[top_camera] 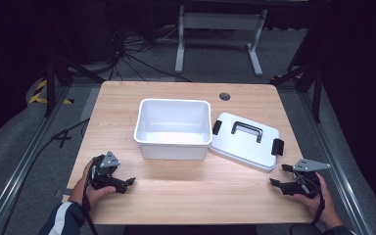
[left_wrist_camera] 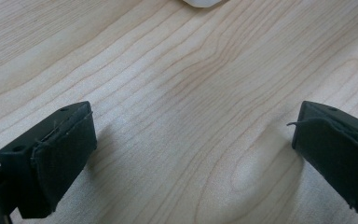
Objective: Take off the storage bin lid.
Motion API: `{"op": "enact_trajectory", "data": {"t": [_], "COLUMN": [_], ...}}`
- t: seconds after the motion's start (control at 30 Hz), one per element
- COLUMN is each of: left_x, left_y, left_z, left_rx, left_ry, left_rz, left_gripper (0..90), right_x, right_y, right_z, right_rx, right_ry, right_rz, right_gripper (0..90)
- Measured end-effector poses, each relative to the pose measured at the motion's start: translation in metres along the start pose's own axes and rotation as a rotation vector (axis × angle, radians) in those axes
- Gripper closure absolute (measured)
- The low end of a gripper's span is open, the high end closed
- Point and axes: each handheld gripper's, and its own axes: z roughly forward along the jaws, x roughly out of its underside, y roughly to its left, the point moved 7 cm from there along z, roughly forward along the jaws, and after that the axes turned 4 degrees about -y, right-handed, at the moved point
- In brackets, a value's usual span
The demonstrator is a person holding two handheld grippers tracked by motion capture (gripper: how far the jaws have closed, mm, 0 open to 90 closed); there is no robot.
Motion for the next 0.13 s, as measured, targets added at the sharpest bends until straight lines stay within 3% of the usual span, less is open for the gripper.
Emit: {"op": "enact_trajectory", "data": {"t": [0.13], "left_x": [0.0000], "left_y": [-0.0001], "left_z": [0.0000], "left_rx": [0.001], "left_ry": [0.001], "left_rz": [-0.001], "left_gripper": [0.1], "right_x": [0.0000], "right_y": [0.0000], "right_z": [0.0000], "right_rx": [0.000], "right_ry": [0.000], "right_rz": [0.000], "right_gripper": [20.8]}}
